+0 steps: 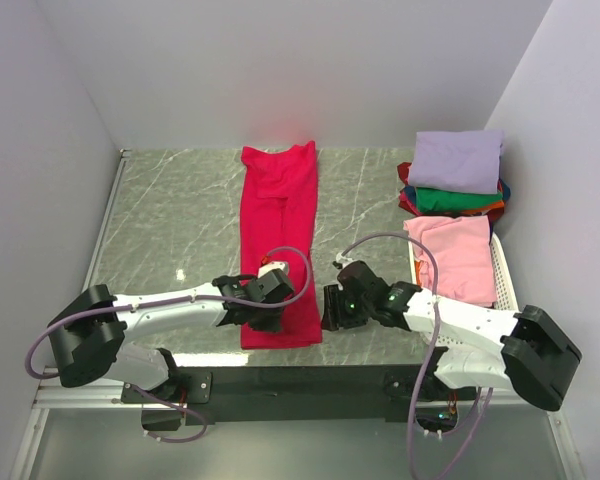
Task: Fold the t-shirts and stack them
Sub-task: Fold the tshirt
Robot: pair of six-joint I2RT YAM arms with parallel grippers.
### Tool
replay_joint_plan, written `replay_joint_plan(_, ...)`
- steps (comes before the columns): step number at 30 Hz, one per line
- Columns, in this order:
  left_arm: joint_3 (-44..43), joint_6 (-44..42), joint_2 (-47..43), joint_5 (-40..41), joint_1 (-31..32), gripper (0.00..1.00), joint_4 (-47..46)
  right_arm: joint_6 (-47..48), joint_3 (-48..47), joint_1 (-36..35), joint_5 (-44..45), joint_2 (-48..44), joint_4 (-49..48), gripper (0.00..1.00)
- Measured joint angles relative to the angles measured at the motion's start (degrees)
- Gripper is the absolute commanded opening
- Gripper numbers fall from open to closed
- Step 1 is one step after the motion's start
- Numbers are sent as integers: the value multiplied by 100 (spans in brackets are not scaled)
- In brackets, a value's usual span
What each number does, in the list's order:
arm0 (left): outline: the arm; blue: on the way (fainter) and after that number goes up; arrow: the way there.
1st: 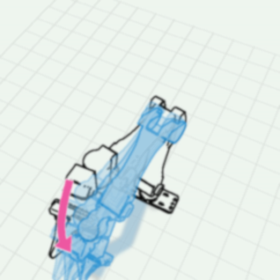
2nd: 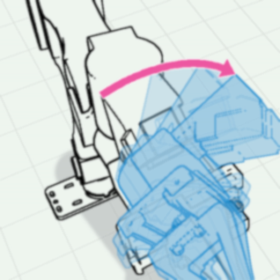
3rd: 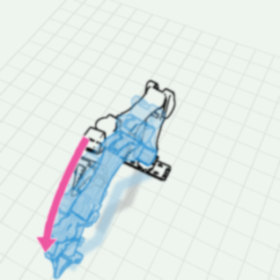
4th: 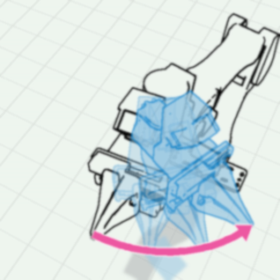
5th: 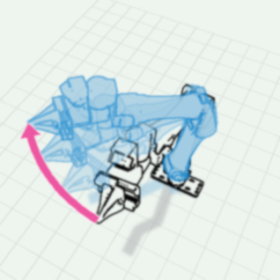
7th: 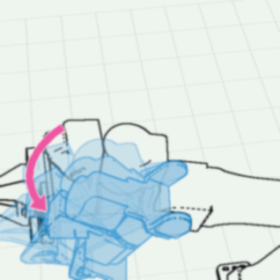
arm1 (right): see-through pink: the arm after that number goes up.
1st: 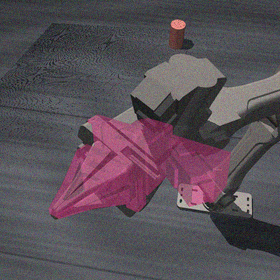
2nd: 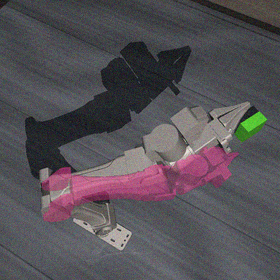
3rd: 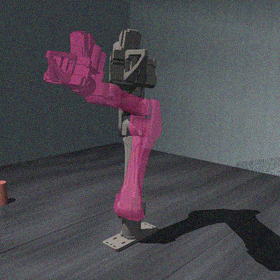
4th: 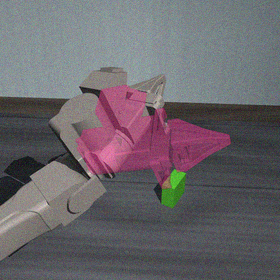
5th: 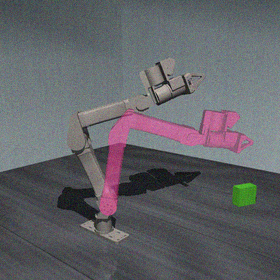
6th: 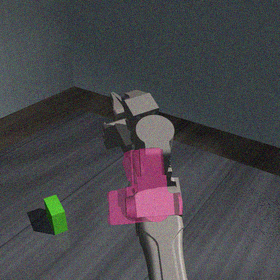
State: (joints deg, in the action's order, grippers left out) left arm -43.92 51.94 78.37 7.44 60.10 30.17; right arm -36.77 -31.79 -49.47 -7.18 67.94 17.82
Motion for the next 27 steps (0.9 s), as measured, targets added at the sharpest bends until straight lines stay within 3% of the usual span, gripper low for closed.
replay_joint_plan(15,-184,258,-896,-660,-144,0,-988,-411,42,-1005,997,-946,-4,56)
replay_joint_plan(27,-391,503,-754,-804,-367,1,-1434,-737,-31,-1895,1943,-909,48,57)
